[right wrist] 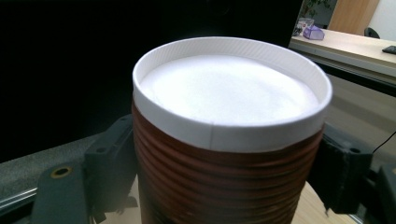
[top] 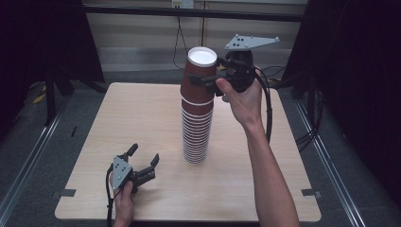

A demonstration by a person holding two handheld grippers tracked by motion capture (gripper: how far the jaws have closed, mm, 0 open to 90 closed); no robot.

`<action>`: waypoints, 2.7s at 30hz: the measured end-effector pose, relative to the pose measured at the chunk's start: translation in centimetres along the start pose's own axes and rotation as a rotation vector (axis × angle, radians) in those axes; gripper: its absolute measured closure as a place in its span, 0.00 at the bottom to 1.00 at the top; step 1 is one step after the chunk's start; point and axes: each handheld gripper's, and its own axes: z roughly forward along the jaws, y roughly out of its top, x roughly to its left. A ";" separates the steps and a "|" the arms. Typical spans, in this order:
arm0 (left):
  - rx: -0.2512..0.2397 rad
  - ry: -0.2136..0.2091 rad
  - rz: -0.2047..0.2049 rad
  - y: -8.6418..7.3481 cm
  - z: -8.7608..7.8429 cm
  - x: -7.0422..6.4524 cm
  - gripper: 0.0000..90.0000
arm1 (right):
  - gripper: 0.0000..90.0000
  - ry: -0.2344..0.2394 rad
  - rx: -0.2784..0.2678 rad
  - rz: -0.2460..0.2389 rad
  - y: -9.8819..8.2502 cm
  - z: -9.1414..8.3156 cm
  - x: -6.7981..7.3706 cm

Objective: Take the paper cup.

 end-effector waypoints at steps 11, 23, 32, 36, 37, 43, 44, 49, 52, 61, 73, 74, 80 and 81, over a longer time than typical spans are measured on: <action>0.001 0.001 0.001 0.0 0.0 0.0 0.17 | 0.22 0.002 -0.058 0.001 0.4 -0.6 0.0; 0.000 0.000 -0.001 0.0 0.0 0.0 0.17 | 0.23 0.011 -0.124 0.016 0.6 -1.2 0.0; 0.000 0.000 -0.001 0.0 0.0 0.0 0.17 | 0.23 0.017 -0.170 0.029 0.8 -1.6 -0.1; 0.000 0.000 0.000 0.0 0.0 0.0 0.17 | 0.23 0.015 -0.192 0.028 0.9 -1.9 -0.1; 0.000 0.000 0.000 0.0 0.0 0.0 0.17 | 0.23 0.015 -0.192 0.028 0.9 -1.9 -0.1; 0.000 0.000 0.000 0.0 0.0 0.0 0.17 | 0.23 0.020 -0.216 0.036 1.0 -2.3 -0.1; 0.000 0.001 0.000 0.0 0.0 0.0 0.17 | 0.23 0.023 -0.223 0.035 1.1 -2.3 -0.1; 0.000 0.000 0.000 0.0 0.0 0.0 0.17 | 0.23 0.024 -0.254 0.041 1.2 -2.8 -0.2; 0.001 0.000 0.001 0.0 0.0 0.0 0.17 | 0.23 0.024 -0.262 0.040 1.2 -2.9 -0.1; 0.000 0.001 0.000 0.0 0.0 0.0 0.17 | 0.23 0.033 -0.298 0.039 1.4 -3.5 -0.1; 0.000 0.000 0.000 0.0 0.0 0.0 0.17 | 0.23 0.013 -0.333 0.033 1.4 -4.7 0.1; 0.000 0.000 0.000 0.0 0.0 0.0 0.17 | 0.23 0.013 -0.335 0.036 1.4 -4.8 0.1; 0.000 0.001 0.001 0.0 0.0 0.0 0.17 | 0.23 0.002 -0.351 0.047 0.8 -5.6 -0.1; 0.001 0.001 0.002 0.0 0.0 0.0 0.17 | 0.23 0.000 -0.356 0.051 0.6 -6.0 -0.1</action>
